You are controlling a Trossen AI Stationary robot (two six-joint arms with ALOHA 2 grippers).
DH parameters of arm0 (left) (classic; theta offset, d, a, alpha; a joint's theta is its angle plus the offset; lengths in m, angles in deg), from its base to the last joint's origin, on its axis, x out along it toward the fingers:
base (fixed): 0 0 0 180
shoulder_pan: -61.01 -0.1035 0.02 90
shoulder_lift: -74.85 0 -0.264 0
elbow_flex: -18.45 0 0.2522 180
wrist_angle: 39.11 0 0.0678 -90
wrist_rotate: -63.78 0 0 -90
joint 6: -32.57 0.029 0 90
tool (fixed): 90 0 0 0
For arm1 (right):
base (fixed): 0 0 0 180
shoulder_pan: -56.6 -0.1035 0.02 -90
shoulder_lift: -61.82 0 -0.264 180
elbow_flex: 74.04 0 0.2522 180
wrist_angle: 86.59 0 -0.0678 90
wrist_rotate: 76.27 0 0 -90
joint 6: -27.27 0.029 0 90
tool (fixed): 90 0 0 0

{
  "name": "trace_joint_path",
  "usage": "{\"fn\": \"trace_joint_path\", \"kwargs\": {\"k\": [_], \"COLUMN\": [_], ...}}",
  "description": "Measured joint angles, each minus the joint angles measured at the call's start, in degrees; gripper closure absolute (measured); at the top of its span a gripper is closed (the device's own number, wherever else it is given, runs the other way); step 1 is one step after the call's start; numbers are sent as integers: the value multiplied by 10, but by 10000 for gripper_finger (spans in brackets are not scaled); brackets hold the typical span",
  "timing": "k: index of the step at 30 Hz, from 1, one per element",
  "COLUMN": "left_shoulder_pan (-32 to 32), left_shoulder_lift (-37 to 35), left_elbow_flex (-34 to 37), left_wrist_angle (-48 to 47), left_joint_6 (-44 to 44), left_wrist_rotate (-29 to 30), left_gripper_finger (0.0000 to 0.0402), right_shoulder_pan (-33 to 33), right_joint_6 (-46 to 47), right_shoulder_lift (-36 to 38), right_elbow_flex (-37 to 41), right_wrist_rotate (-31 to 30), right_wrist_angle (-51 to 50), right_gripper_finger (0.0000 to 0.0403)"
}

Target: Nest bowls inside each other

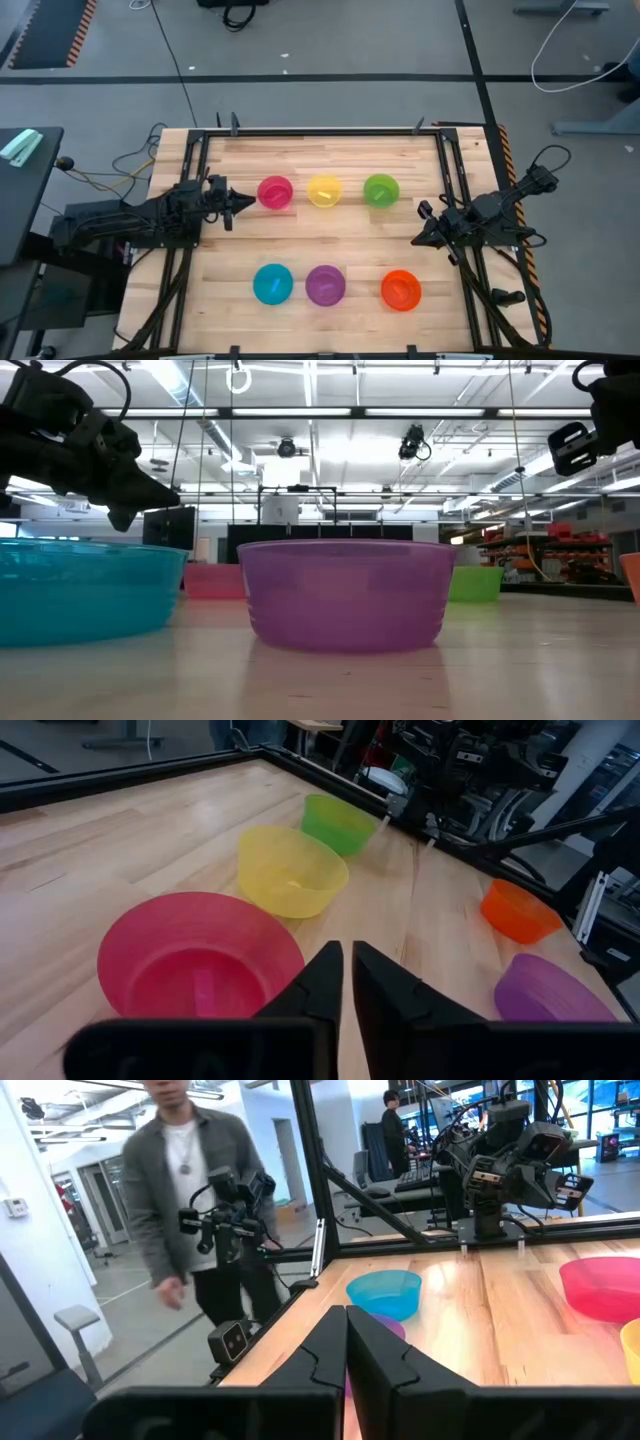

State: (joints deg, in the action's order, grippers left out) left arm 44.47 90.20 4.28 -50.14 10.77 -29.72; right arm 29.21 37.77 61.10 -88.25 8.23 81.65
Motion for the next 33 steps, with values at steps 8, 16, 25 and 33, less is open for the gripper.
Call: {"fn": "trace_joint_path", "kwargs": {"k": [8,16,25,33], "left_shoulder_pan": [0,0,0,0], "left_shoulder_lift": [0,0,0,0], "left_elbow_flex": [0,0,0,0], "left_wrist_angle": [0,0,0,0], "left_joint_6": [0,0,0,0], "left_wrist_rotate": [0,0,0,0], "left_gripper_finger": [365,364,374,364], "right_shoulder_pan": [0,0,0,0], "right_joint_6": [0,0,0,0], "right_shoulder_lift": [0,0,0,0], "right_elbow_flex": [0,0,0,0], "right_wrist_rotate": [0,0,0,0], "right_wrist_angle": [0,0,0,0], "right_gripper_finger": [386,386,386,386]}}
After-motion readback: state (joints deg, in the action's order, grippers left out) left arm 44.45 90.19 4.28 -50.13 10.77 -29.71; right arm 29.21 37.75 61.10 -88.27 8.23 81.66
